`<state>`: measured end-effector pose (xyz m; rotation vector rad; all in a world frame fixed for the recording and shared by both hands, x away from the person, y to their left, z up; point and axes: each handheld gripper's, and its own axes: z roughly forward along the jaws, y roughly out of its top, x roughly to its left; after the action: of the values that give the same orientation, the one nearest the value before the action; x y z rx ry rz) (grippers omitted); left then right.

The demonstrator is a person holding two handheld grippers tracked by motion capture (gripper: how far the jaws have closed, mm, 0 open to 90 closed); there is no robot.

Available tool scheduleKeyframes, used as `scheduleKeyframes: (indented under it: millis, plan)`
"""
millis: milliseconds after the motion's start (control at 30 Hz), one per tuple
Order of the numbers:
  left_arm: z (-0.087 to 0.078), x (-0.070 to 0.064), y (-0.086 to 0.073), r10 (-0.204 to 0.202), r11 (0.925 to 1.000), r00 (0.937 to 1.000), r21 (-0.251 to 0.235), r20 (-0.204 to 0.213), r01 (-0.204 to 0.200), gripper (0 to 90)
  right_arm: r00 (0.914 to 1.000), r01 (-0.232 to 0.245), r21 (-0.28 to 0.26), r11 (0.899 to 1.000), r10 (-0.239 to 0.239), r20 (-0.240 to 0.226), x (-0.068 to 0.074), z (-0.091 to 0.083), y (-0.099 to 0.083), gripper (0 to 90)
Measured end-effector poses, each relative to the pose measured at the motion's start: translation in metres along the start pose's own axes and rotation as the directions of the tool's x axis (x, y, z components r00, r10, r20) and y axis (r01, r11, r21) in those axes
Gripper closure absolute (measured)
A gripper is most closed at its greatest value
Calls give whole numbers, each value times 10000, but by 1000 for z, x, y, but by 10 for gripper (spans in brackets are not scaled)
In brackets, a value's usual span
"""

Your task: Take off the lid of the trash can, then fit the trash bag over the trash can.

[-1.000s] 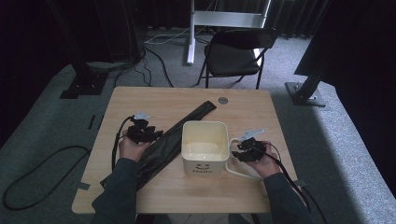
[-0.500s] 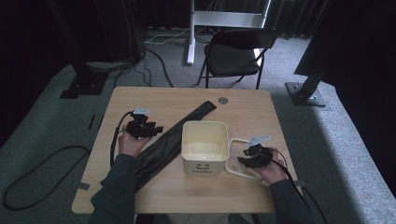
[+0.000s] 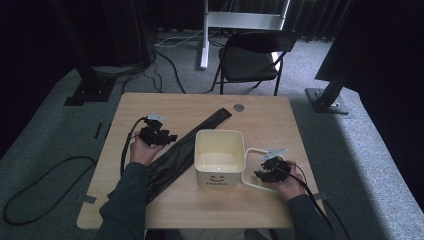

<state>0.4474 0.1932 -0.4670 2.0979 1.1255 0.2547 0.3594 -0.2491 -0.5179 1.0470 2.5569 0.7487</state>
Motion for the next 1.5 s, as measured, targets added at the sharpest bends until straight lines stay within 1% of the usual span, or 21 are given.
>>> scheduleKeyframes:
  millis: [133,300,367,500,633,700,767,933,1033,1100,1233,1300,1367,1467,1500]
  plan:
    - [3,2,-1,-144,9999,9999,25,2,144,521,10000,24,65,10000,-24,18,0,1,0,532]
    - [5,3,-1,-156,9999,9999,73,47,155,530,9999,81,192,9998,-82,65,1,3,0,531]
    - [7,3,-2,-208,9998,9997,75,103,207,532,9997,171,266,9995,-175,141,2,4,-1,531]
    - [10,3,-5,-239,9997,9994,112,248,237,531,9997,194,285,9994,-199,152,3,3,-1,531]
    - [15,3,-7,-177,9994,9992,313,360,165,525,9998,145,245,9996,-148,137,2,4,-2,531]
    - [16,3,-7,-165,9993,9991,336,383,152,520,9999,61,226,9997,-64,101,1,4,-2,531]
    - [19,1,-8,-98,9988,9988,490,473,75,519,9999,-26,192,9998,23,152,-2,3,-4,531]
    - [24,-1,-9,33,9966,9983,825,578,-81,526,9998,-190,122,9997,190,38,-4,3,-6,531]
    - [27,0,-10,-65,9952,9985,975,538,12,520,9998,-183,95,9998,183,40,-4,3,-6,532]
    - [29,1,-12,-91,9937,9990,1116,441,41,509,9998,-182,89,9998,182,31,-4,3,-7,532]
    - [31,5,-15,-303,9908,9982,1337,510,232,497,9997,-223,89,9997,223,-32,-5,3,-7,531]
    - [32,6,-17,-336,9904,9981,1355,508,264,490,9997,-238,86,9997,239,-42,-5,3,-7,532]
    - [34,8,-24,-489,9884,9976,1465,486,413,477,9997,-252,67,9997,252,-62,-5,3,-7,532]
    - [36,9,-30,-456,9856,9979,1651,470,372,469,9998,-215,79,9997,216,-54,-5,3,-7,535]
    - [36,9,-31,-413,9860,9982,1630,438,337,465,9998,-202,78,9998,203,-53,-5,3,-7,535]
